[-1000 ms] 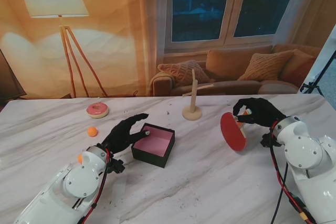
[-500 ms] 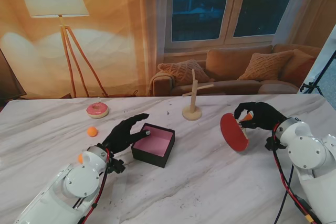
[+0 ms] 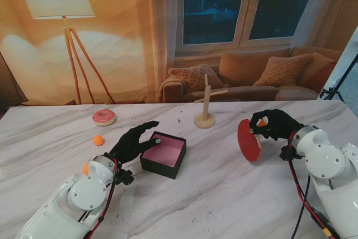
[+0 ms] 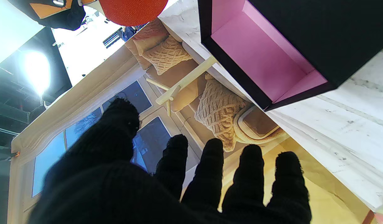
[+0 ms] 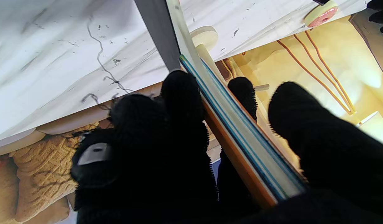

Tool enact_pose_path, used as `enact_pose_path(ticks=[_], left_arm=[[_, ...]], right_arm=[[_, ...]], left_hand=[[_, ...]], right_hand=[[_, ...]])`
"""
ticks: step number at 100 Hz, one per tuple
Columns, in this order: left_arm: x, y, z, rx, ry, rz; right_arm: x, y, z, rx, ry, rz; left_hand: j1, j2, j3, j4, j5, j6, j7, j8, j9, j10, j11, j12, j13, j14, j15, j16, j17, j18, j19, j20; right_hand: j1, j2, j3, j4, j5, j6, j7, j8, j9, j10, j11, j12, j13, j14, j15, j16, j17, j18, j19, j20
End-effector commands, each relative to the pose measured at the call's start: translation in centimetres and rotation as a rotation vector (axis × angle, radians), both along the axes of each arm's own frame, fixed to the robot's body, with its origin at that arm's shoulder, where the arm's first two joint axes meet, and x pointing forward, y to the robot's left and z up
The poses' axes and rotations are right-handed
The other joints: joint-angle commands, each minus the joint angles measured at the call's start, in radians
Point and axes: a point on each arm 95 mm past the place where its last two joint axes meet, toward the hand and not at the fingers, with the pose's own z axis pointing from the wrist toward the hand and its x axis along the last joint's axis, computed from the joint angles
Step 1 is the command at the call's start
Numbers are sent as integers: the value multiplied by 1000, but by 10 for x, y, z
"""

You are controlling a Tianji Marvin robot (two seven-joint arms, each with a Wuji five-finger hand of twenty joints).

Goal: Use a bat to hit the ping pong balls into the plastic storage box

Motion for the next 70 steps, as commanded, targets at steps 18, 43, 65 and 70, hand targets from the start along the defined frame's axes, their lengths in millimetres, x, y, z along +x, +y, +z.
enact_pose_path(ticks=[18, 43, 65, 70], left_arm=[[-1, -3, -2, -5, 14, -8], [-1, -3, -2, -4, 15, -8], [-1, -3, -2, -5, 16, -8], [-1, -3, -2, -5, 16, -8]], right_arm=[[1, 2, -8, -41, 22, 26], [2, -1, -8, -81, 37, 66], [3, 0, -11, -83, 35, 66], [3, 1, -13, -76, 37, 59]], left_hand=[[19, 20, -30, 4, 25, 9, -1, -9, 26, 8, -6, 14, 4, 1, 5, 7, 0, -5, -10, 19], [21, 18, -29, 4, 25, 9, -1, -9, 25, 6, -6, 15, 4, 0, 6, 8, 0, -6, -9, 19], [20, 18, -28, 4, 27, 10, 0, -8, 27, 8, -5, 15, 4, 1, 7, 8, 0, -5, -9, 19], [19, 19, -28, 4, 27, 10, 0, -8, 27, 8, -5, 15, 4, 1, 7, 8, 0, -5, -9, 19]], right_hand=[[-19, -296, 157, -62, 11, 99, -33, 89, -54, -58, -38, -44, -44, -39, -118, -34, -31, -40, -32, -25], [79, -367, 248, -43, -129, 149, -168, 217, -191, -111, -48, 2, -123, -105, -219, -28, -79, -88, -105, -15], [119, -295, 219, -47, -122, 96, -53, 121, -146, -115, -48, 32, -101, -106, -197, -5, -65, -96, -105, 5], [92, -263, 208, -40, -115, 86, -30, 111, -142, -106, -35, 35, -101, -96, -178, 1, -67, -92, -94, 10]])
